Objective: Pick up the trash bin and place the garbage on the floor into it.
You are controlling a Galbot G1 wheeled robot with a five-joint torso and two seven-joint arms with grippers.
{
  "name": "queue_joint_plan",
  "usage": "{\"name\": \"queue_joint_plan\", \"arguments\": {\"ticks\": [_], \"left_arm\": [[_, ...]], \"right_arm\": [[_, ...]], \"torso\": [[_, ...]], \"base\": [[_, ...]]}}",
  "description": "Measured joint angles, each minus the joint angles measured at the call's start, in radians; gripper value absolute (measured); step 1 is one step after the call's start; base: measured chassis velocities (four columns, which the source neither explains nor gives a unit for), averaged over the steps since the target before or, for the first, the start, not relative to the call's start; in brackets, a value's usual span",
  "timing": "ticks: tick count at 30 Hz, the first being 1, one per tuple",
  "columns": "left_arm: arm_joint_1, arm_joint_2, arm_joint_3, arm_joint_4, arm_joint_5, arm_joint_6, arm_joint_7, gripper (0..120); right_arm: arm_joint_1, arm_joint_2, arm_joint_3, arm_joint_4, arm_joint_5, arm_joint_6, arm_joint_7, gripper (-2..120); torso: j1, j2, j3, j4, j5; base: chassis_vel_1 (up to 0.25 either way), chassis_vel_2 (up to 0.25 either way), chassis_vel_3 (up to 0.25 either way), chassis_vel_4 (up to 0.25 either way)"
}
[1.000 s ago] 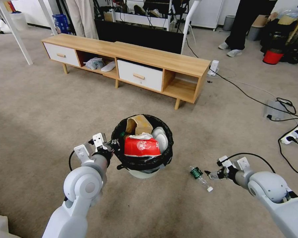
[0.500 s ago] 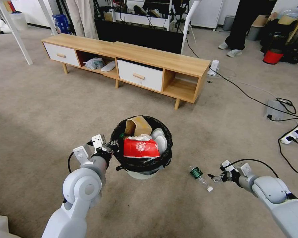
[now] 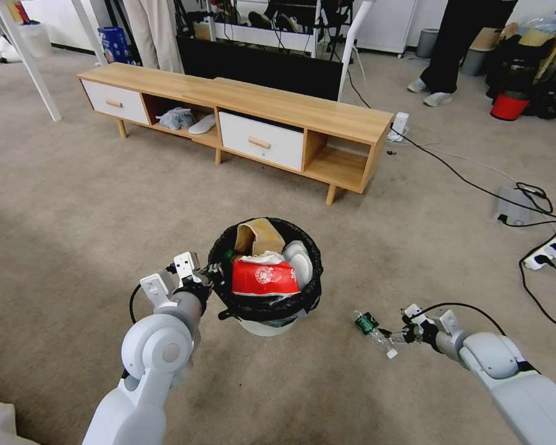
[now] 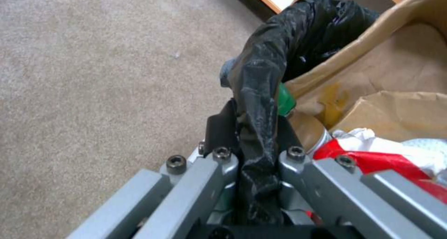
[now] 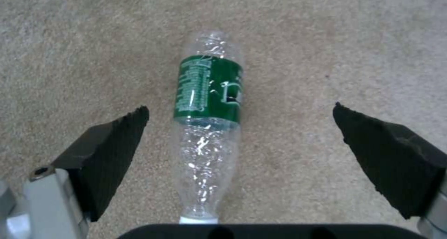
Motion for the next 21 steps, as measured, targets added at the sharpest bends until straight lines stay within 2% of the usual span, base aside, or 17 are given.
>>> {"name": "queue_joint_plan", "arguments": {"ticks": [21], "left_arm": [[-0.002,0.009,-0.001,0.009,-0.003,0.000,0.001,4]], "right_arm": [[0.085,0.081,-0.061,-0.180,-0.030,0.076,0.016,100]], "torso": [[0.000,0.000,0.000,0.0000,0.0000]], "base": [[0.000,0.000,0.000,0.000]]}}
